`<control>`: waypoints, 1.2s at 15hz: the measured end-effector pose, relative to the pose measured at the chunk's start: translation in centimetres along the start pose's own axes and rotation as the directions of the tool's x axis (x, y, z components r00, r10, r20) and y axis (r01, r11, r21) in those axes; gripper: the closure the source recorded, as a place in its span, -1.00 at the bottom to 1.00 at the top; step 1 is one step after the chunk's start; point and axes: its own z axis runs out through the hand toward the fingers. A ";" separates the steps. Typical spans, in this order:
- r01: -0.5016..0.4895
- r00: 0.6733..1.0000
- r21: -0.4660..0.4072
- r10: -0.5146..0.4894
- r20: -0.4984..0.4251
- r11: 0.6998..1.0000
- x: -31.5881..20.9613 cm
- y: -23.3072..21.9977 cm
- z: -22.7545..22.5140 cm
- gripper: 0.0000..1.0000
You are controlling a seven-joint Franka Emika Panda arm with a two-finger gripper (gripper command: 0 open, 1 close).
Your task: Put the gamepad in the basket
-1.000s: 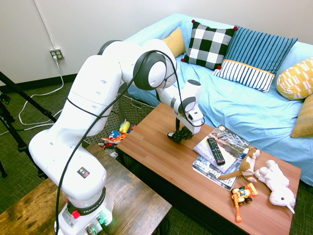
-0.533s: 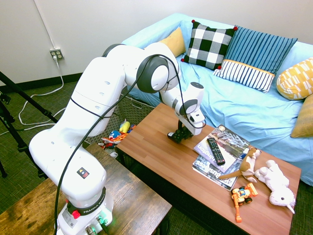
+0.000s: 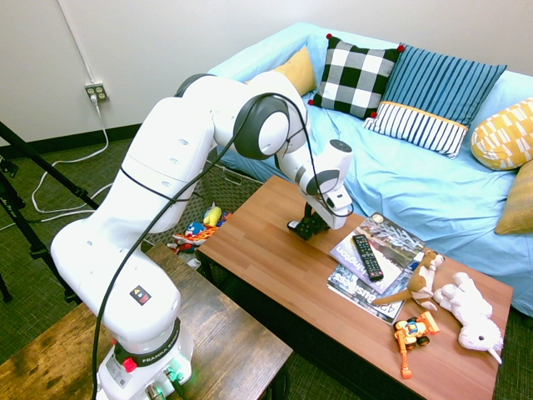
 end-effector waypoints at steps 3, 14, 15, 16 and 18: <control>0.044 0.999 0.047 -0.043 -0.028 0.998 -2.0 0.4 -4.4 1.00; 0.434 0.874 0.009 -0.419 -0.247 0.901 -37.8 -2.6 -11.4 1.00; 0.461 0.861 -0.004 -0.448 -0.242 0.887 -40.3 -3.0 -10.2 1.00; 0.484 0.848 -0.024 -0.476 -0.235 0.875 -42.3 -3.7 -8.2 1.00; 0.508 0.833 -0.070 -0.510 -0.214 0.859 -44.1 -5.3 -3.1 1.00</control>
